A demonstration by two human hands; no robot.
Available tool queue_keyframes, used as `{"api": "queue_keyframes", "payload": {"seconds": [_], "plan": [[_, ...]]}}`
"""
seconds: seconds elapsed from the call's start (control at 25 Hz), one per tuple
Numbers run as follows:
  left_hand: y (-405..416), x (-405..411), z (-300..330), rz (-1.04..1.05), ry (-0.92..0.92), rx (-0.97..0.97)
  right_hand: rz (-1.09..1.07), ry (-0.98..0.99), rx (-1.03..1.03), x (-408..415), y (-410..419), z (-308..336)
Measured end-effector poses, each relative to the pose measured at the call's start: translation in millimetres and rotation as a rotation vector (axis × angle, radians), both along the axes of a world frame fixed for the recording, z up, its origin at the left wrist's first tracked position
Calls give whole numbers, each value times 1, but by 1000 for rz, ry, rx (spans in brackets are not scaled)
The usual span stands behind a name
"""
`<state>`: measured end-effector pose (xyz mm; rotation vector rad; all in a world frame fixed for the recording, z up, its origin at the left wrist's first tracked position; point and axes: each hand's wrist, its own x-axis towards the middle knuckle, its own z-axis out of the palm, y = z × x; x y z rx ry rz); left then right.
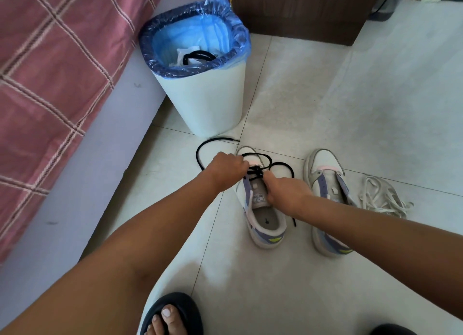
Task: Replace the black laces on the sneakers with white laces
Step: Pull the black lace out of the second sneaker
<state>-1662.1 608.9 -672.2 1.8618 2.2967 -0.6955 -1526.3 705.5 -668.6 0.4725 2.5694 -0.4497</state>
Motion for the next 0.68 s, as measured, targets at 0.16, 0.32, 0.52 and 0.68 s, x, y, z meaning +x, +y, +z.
{"api": "queue_keyframes", "payload": {"seconds": [0.16, 0.32, 0.52, 0.68], "plan": [[5, 10, 1, 435, -255, 53, -26, 0, 35, 6, -2, -3], [15, 20, 0, 1170, -983, 174, 10, -2, 37, 4, -6, -5], [0, 0, -2, 647, -286, 124, -2, 13, 59, 4, -1, -7], [0, 6, 0, 1454, -1180, 111, 9, 11, 24, 2, -8, -9]]}}
